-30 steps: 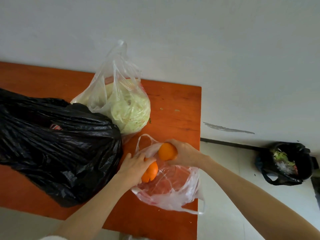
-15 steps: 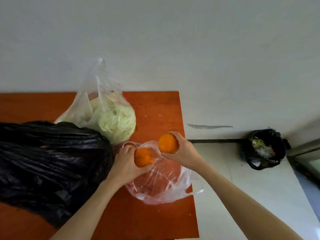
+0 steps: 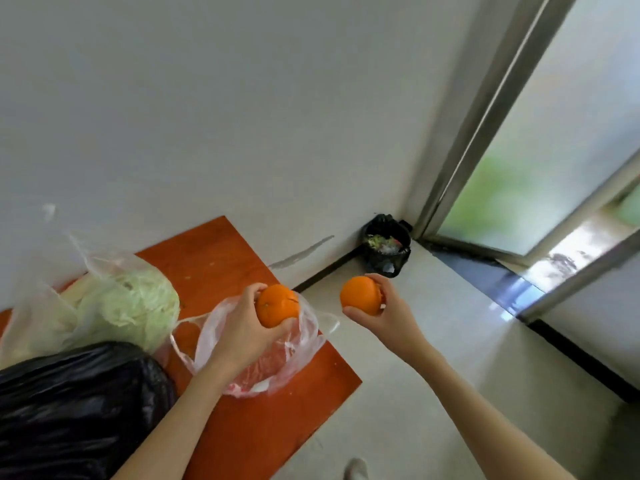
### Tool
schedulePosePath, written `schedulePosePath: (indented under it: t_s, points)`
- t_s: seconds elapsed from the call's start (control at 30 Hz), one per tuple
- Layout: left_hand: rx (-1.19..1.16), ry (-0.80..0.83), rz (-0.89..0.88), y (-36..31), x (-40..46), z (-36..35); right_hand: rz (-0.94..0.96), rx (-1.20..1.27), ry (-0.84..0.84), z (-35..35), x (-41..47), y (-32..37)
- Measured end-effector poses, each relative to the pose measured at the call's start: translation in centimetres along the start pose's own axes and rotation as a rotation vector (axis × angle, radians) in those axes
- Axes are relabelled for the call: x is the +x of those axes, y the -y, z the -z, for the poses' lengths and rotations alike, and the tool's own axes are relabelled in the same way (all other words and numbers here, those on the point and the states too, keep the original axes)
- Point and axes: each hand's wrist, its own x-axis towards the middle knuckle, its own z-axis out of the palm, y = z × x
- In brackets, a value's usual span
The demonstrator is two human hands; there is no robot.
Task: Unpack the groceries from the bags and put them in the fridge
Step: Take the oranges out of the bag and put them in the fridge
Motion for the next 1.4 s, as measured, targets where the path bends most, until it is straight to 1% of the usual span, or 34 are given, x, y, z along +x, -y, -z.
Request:
schedulePosePath:
  t_s: [0.07, 0.17, 0.23, 0.4, 0.5, 0.63, 0.73, 0.9, 1.03, 1.17, 1.3, 1.4]
  points:
    - [0.011, 0.073, -0.076, -2.0, -1.1, -1.8, -0.03, -0.02, -0.079, 2.4, -3.3, -1.4]
    - [-0.033, 0.177, -0.186, -5.4, -3.1, -4.7, -0.079, -0.029, -0.236, 6.1, -8.0, -3.2]
    - [-0.009, 0.222, -0.261, -7.8, -4.4, -6.8, -0.112, -0.024, -0.331, 8.6, -11.2, -4.3]
    - [0.03, 0.323, -0.468, -13.9, -9.8, -12.8, -0.206, -0.032, -0.498, 14.3, -20.9, -7.6]
    - [0.054, 0.418, -0.567, -17.4, -14.6, -16.9, -0.247, -0.064, -0.618, 17.6, -27.9, -9.5]
    - [0.043, 0.534, -0.685, -22.3, -22.9, -23.1, -0.335, 0.005, -0.784, 22.5, -38.9, -12.3]
    - [0.001, 0.62, -0.738, -25.6, -29.9, -27.6, -0.393, 0.05, -0.9, 26.2, -47.1, -14.2]
    - [-0.025, 0.747, -0.873, -31.0, -38.8, -33.8, -0.462, 0.05, -1.069, 31.5, -58.2, -15.9]
    - [-0.011, 0.811, -0.976, -35.9, -43.3, -38.0, -0.473, 0.041, -1.153, 35.5, -63.7, -17.0]
    - [-0.031, 0.844, -1.058, -41.1, -46.5, -42.2, -0.48, 0.008, -1.219, 39.9, -67.2, -18.5]
    - [-0.078, 0.85, -1.115, -46.2, -48.7, -46.8, -0.513, -0.041, -1.237, 45.4, -69.0, -20.8]
    - [-0.128, 0.814, -1.127, -50.0, -50.1, -50.8, -0.522, -0.081, -1.249, 50.1, -69.8, -23.4]
